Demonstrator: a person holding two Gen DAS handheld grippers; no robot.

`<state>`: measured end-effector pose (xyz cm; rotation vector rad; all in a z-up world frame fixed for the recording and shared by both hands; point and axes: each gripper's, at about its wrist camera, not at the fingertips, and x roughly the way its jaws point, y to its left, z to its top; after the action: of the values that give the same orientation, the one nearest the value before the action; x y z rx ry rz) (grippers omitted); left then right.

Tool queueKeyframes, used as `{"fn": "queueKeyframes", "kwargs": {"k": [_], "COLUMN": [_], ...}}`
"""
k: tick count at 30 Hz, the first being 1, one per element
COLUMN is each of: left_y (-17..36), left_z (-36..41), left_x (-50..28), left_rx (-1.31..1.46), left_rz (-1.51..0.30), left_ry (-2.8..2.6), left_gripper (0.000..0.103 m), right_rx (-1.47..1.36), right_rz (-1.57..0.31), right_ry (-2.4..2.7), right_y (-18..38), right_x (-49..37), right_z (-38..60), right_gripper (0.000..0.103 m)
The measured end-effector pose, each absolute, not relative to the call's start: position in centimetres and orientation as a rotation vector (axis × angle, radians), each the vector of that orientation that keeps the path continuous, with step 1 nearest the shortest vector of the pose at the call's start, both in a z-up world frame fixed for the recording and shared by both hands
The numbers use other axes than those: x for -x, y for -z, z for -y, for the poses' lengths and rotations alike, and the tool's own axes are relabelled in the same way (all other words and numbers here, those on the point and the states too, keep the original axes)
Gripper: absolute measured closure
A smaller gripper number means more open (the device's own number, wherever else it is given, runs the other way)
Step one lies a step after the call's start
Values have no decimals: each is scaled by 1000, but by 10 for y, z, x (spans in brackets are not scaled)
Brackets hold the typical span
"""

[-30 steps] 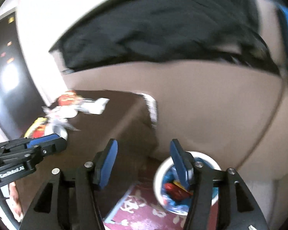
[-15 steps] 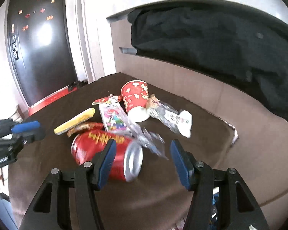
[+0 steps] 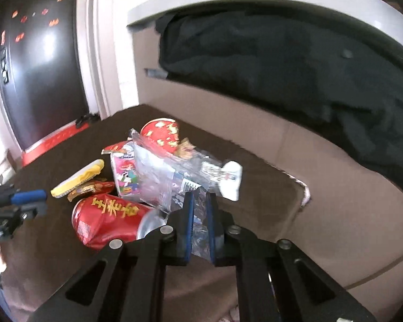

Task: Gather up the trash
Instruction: 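Grasp the clear candy packet with the right gripper while the left grasps the yellow sponge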

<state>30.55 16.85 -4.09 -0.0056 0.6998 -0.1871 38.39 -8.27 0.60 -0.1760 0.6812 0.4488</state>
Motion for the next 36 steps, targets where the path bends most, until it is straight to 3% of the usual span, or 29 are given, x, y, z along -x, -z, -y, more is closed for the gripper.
{"fn": "queueKeyframes", "kwargs": {"k": [4,8,14,19,28,31,34,36], "left_y": [53,68,69,55,30,26,20,16], "left_z": [-163,-161,-173,-187,-226,-236,-236,-232], "left_x": [-303,-311,-340,-353,-352,-348,-340,-334], "left_rx": [-208,-254,-138,-15,112,142,138,125], "left_rz": [-690,-741,-745,-710,-684,-685,-680,-666], "left_ry": [162,164,169,144,49,47,55,66], "left_gripper": [73,73,74,90,94,94,94,94], "right_rx": [128,113,117,111,187,201,190,197], "right_rz": [-696,-705,-746,-776,-795,-786,-791,-781], "right_ry": [-445,-446,-486,-590,-675,-676,-701,-710], "right_y": [-11,-9,1,6,19,22,19,16], "right_x": [-378,-375,-376,-367,-375,-382,-385,-383], "right_z": [108,112,98,86,45,32,24,22], "right_gripper": [95,95,95,91,90,84,72,71]}}
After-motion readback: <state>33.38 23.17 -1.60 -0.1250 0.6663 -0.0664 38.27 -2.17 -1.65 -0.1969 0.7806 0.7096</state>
